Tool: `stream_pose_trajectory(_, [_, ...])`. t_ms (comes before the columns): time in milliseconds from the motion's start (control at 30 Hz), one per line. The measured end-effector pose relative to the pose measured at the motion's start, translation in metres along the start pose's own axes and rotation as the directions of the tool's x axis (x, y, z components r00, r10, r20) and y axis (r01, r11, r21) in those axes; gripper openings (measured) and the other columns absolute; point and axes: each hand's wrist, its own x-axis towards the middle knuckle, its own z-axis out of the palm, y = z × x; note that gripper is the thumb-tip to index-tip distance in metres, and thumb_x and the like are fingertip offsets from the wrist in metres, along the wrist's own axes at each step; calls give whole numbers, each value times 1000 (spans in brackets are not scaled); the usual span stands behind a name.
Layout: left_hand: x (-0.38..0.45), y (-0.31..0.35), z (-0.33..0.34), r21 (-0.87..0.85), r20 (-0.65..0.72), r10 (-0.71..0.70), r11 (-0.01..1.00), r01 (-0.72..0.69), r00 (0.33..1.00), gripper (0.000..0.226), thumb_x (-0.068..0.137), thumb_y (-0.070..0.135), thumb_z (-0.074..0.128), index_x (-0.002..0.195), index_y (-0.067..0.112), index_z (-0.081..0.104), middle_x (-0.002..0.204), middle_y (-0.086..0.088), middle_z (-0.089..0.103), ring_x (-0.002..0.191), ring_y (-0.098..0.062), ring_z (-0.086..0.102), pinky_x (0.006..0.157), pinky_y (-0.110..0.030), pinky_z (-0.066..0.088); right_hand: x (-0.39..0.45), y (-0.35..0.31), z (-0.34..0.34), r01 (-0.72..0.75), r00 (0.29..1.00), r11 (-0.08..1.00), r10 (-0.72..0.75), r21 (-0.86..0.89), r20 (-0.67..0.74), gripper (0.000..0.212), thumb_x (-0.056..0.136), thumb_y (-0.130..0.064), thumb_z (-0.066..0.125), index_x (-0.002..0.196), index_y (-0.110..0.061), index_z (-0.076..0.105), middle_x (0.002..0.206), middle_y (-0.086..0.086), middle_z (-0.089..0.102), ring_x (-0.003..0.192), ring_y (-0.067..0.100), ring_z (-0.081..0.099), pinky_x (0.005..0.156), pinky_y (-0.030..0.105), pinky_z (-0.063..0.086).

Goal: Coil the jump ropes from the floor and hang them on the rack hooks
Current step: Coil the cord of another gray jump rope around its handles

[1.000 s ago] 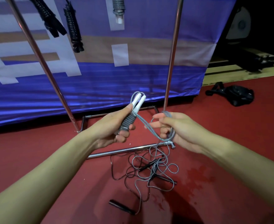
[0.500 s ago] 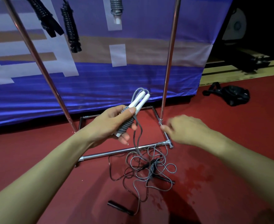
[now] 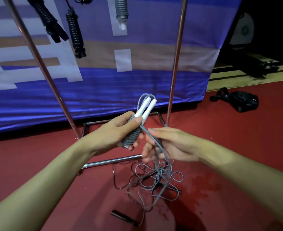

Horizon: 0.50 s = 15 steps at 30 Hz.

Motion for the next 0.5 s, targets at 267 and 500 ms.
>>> stream_pose_trajectory(267, [4,-3,7,-79,85,-17,997,24,996,28,99,36,54,114,13,48,73,-7,53,51,-15,40,46,-23,30,-16,-25,-25,38,968,722,-197,-691,-153,20,103,-27,58,86,-16,57,64,4,67,59,16,63,73,44,57])
stream_pose_trajectory(500, [1,-1,18,18,167,-43,999,41,985,25,97,43,53,93,20,61,68,-8,51,46,-15,37,42,-21,26,-23,-29,-29,-29,1000,300,8,-953,-28,26,107,-38,49,96,-24,67,89,-13,77,75,22,67,79,47,54])
